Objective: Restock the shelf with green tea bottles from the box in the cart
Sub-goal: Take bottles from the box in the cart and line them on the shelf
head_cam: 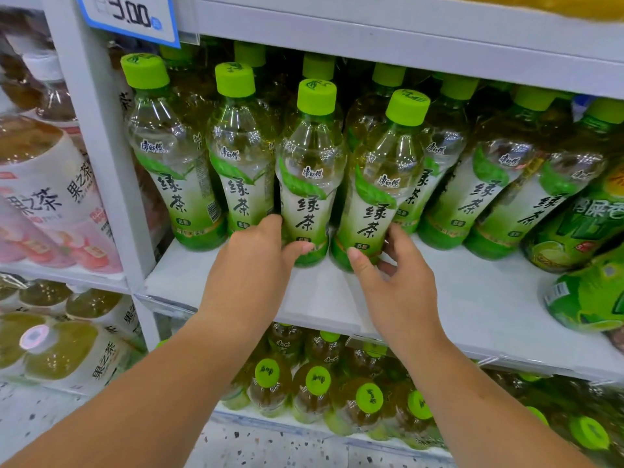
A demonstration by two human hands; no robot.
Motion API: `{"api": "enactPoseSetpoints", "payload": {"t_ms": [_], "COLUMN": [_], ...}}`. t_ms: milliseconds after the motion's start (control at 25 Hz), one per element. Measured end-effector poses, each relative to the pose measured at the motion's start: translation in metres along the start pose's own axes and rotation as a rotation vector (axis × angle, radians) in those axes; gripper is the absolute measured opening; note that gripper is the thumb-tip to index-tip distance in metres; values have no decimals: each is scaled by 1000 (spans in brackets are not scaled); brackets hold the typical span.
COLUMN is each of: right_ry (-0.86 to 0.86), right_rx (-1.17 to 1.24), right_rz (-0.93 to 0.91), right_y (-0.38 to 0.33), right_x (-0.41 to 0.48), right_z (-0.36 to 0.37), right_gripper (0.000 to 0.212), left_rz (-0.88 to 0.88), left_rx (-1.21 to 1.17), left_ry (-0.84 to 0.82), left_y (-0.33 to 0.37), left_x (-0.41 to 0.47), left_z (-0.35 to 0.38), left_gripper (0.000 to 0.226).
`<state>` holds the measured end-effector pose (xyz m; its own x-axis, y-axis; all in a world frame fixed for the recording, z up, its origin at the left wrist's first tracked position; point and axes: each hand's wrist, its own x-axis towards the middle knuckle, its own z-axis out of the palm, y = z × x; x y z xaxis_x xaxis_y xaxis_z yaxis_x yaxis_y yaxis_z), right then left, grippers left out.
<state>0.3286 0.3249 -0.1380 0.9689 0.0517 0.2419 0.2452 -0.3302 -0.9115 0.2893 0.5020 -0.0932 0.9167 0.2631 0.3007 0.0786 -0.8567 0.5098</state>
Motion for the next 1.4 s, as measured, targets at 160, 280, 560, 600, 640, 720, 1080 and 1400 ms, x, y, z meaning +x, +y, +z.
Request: {"api": "enactPoseSetpoints", "payload": {"t_ms": [160, 280, 560, 600, 640, 720, 1080, 1400], "right_ry": [-24, -17, -8, -14, -20, -23, 27, 10], "right_rx": [-17, -10, -30, -50, -77, -122, -8, -49], "right_rz": [-37, -30, -14, -13, -14, -10, 24, 90], "right_y": [2, 3, 8, 8, 9, 9, 3, -1], "right_x": [0, 0, 3, 3, 4, 5, 1, -1], "right_z": [1, 2, 3, 3, 3, 4, 2, 2], "right_gripper": [57, 59, 63, 63, 62, 61, 54, 58], "left_rz": [109, 144, 130, 120, 111, 90, 6, -111], "left_rx": [-9, -13, -116, -125, -130, -123, -131, -245], "left_ry": [28, 24, 40, 43, 48, 63, 35, -35], "left_y": [-10, -17, -24, -25, -25, -24, -23, -17], "left_x": [2, 5, 5, 6, 6, 5, 6, 1], "left_z": [-1, -1, 3, 3, 3, 3, 4, 0], "left_gripper": [40, 38, 35, 35, 35, 35, 29, 40]}}
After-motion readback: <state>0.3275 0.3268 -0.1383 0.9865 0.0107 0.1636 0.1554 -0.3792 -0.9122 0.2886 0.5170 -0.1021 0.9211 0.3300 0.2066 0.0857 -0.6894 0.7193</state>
